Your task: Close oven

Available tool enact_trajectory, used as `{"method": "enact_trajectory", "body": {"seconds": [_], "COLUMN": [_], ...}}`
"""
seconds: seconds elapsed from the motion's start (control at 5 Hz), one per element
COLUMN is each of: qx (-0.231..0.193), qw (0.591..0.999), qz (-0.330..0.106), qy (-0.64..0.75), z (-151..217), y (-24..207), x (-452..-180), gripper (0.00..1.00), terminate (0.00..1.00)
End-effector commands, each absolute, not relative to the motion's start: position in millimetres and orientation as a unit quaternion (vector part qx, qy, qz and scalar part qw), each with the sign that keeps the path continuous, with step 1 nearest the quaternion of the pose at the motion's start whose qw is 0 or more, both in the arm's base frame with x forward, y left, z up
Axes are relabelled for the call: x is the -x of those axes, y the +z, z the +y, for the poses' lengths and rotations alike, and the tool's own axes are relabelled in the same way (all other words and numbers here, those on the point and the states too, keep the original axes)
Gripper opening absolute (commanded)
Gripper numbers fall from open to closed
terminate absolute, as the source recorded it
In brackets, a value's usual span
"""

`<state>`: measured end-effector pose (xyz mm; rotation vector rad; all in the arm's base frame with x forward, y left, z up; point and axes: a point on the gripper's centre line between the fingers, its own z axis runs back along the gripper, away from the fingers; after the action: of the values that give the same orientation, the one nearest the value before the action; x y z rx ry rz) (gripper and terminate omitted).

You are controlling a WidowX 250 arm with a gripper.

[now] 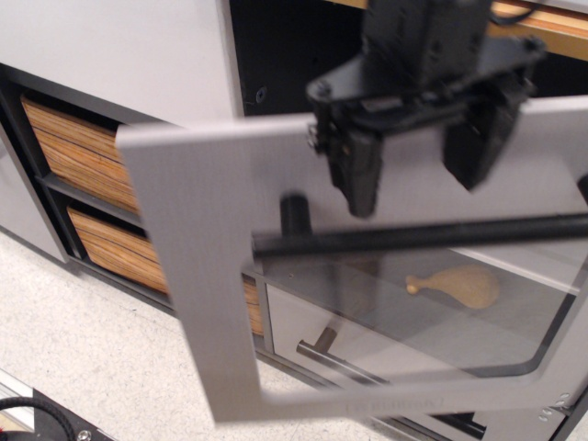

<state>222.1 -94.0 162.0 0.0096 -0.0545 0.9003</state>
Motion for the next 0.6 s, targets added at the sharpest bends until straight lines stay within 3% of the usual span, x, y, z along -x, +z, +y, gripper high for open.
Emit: {"method": "enact_trajectory", "body": {"seconds": [0.0, 0.4], "qx": [0.034, 0.028], "qw": [0.941, 0.957], "qz": [-0.020, -0.062], "qy": [0.335, 0.283], "z": [-96, -100], "y": [157, 82], "x": [-214, -221], "gripper": [1.00, 1.00], "terminate": [0.00, 0.00]}}
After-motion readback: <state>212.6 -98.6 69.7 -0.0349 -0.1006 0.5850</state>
